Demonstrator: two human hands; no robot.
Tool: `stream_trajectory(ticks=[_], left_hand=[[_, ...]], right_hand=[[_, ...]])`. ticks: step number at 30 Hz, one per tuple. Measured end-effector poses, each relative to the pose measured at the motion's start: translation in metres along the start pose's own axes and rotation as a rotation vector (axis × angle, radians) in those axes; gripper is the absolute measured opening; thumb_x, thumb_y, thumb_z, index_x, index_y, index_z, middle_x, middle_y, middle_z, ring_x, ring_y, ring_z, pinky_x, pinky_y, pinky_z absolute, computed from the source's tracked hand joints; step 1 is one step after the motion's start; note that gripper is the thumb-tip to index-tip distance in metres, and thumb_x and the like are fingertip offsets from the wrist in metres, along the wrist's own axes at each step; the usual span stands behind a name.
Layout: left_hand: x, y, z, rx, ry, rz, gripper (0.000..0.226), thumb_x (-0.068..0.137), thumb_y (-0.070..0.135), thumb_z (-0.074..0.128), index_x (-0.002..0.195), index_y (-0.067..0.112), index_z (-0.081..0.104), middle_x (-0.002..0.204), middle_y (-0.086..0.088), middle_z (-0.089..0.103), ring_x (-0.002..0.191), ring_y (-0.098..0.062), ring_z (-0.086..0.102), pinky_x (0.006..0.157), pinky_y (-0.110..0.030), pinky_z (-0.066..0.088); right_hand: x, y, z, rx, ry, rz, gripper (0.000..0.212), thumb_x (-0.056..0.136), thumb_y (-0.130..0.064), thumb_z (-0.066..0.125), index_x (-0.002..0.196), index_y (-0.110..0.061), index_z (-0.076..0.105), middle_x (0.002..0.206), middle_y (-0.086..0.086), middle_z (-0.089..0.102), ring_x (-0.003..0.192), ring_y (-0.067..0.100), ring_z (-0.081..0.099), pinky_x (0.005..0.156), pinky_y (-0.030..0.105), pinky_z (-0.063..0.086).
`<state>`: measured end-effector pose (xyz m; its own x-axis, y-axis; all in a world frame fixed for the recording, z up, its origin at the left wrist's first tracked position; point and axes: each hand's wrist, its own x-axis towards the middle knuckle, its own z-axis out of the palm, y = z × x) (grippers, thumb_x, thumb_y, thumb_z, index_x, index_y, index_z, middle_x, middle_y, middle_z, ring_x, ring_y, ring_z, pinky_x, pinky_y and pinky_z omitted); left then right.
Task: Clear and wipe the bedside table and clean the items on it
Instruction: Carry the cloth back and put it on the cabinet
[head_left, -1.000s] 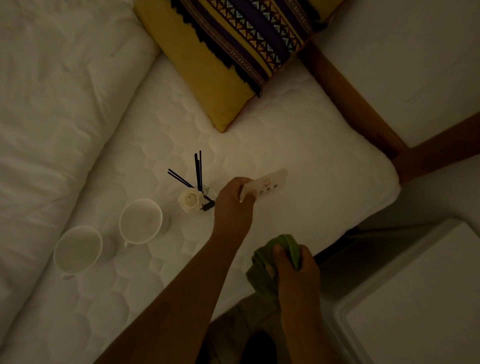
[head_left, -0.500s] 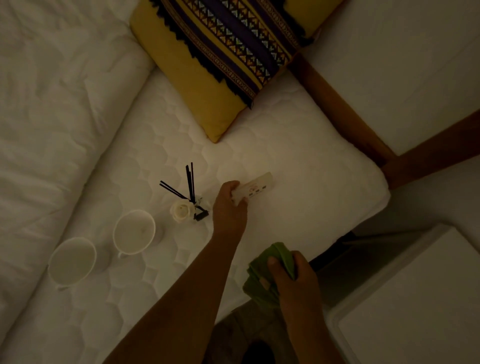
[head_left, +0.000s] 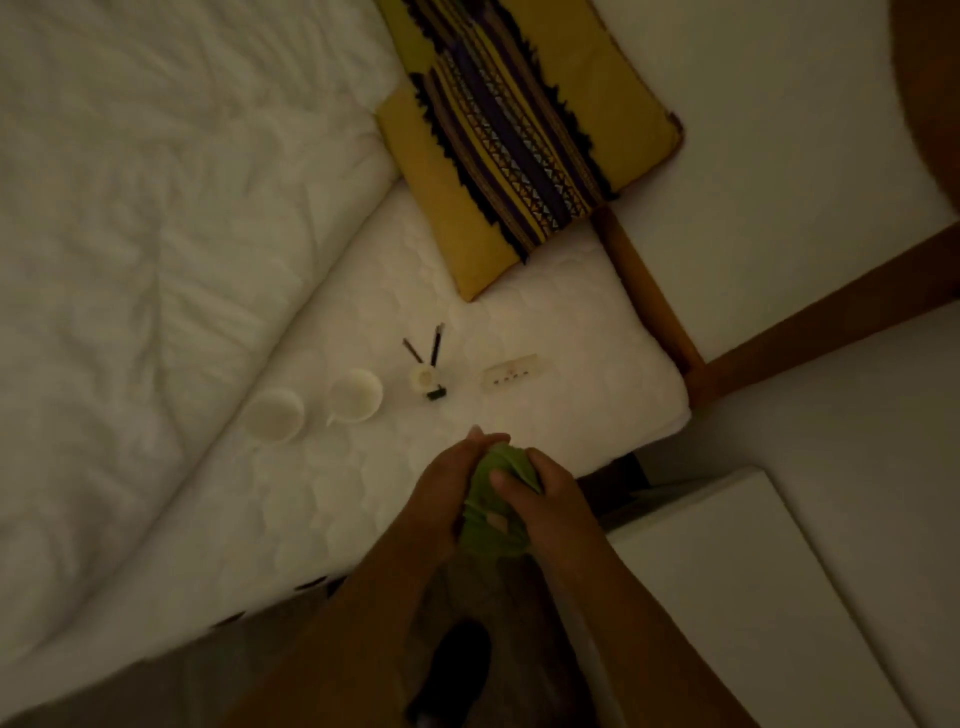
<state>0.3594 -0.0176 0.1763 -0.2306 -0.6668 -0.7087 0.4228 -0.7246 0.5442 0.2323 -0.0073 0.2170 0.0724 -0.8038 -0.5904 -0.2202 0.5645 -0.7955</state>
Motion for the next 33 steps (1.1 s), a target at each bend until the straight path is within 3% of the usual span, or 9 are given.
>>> stream_trajectory(ticks=[4,9,11,15,18,21,25,29,33], left_hand=[[-0.099,0.040,-0.030,-0.020,-0.017,0.103,0.048,0.096,0.046,0.045,0.121,0.011,0.066,0.121,-0.019,0.066,0.110,-0.033,0.063,0.096,-0.044,0.051],[-0.228,0.071,-0.099,-0.096,0.206,0.230,0.057,0.093,0.053,0.048,0.113,0.005,0.070,0.116,-0.023,0.067,0.109,-0.035,0.064,0.093,-0.043,0.052],[-0.275,0.071,-0.124,-0.215,0.297,0.277,0.061,0.086,0.059,0.053,0.106,0.005,0.074,0.111,-0.022,0.069,0.104,-0.033,0.067,0.090,-0.042,0.054],[-0.360,0.059,-0.168,-0.475,0.371,0.402,0.072,0.094,0.058,0.039,0.132,-0.001,0.055,0.136,-0.028,0.052,0.127,-0.041,0.049,0.110,-0.053,0.036],[-0.416,0.039,-0.209,-0.617,0.444,0.514,0.072,0.094,0.058,0.040,0.128,-0.002,0.059,0.131,-0.029,0.056,0.120,-0.042,0.055,0.103,-0.053,0.044],[-0.470,0.020,-0.252,-0.690,0.496,0.612,0.069,0.094,0.058,0.039,0.103,-0.002,0.070,0.099,-0.026,0.070,0.087,-0.037,0.070,0.073,-0.044,0.059],[-0.558,-0.024,-0.339,-0.499,0.803,0.682,0.066,0.095,0.057,0.040,0.100,-0.001,0.071,0.096,-0.026,0.071,0.088,-0.038,0.070,0.077,-0.045,0.059],[-0.665,-0.071,-0.432,-0.283,1.149,0.640,0.048,0.090,0.057,0.053,0.082,0.017,0.078,0.081,-0.006,0.076,0.073,-0.018,0.073,0.061,-0.029,0.057],[-0.766,-0.111,-0.496,-0.084,1.248,0.542,0.033,0.089,0.054,0.057,0.070,0.035,0.077,0.066,0.012,0.073,0.059,0.000,0.068,0.049,-0.013,0.048]], right_hand=[[-0.054,-0.052,0.048,-0.073,-0.213,-0.066,0.019,0.090,-0.030,0.064,0.109,-0.032,0.064,0.105,-0.001,0.071,0.093,0.013,0.069,0.082,0.033,0.058],[-0.117,-0.101,0.140,-0.087,-0.586,-0.165,0.038,0.090,-0.027,0.065,0.127,-0.028,0.058,0.119,0.000,0.067,0.108,0.016,0.065,0.095,0.036,0.053],[-0.142,-0.116,0.183,-0.125,-0.703,-0.220,0.038,0.089,-0.027,0.065,0.127,-0.028,0.059,0.120,0.001,0.066,0.108,0.014,0.065,0.094,0.033,0.054],[-0.200,-0.130,0.267,-0.267,-0.866,-0.335,0.022,0.088,-0.037,0.064,0.110,-0.042,0.062,0.110,-0.007,0.068,0.100,0.007,0.066,0.083,0.022,0.055],[-0.241,-0.129,0.331,-0.420,-0.943,-0.405,0.016,0.089,-0.043,0.061,0.104,-0.040,0.060,0.106,-0.008,0.065,0.098,0.009,0.064,0.086,0.026,0.055],[-0.279,-0.125,0.398,-0.562,-0.958,-0.472,0.031,0.091,-0.043,0.059,0.112,-0.021,0.060,0.110,0.002,0.064,0.100,0.017,0.063,0.089,0.035,0.055],[-0.347,-0.111,0.501,-0.684,-1.093,-0.525,0.034,0.091,-0.037,0.062,0.114,-0.011,0.060,0.110,0.008,0.066,0.101,0.022,0.064,0.093,0.043,0.054],[-0.415,-0.095,0.605,-0.772,-1.288,-0.506,0.024,0.089,-0.030,0.066,0.105,-0.013,0.064,0.101,0.009,0.070,0.092,0.022,0.069,0.084,0.039,0.058],[-0.475,-0.080,0.703,-0.948,-1.501,-0.504,0.014,0.086,-0.029,0.069,0.095,-0.018,0.069,0.090,0.004,0.072,0.084,0.020,0.071,0.076,0.031,0.058]])
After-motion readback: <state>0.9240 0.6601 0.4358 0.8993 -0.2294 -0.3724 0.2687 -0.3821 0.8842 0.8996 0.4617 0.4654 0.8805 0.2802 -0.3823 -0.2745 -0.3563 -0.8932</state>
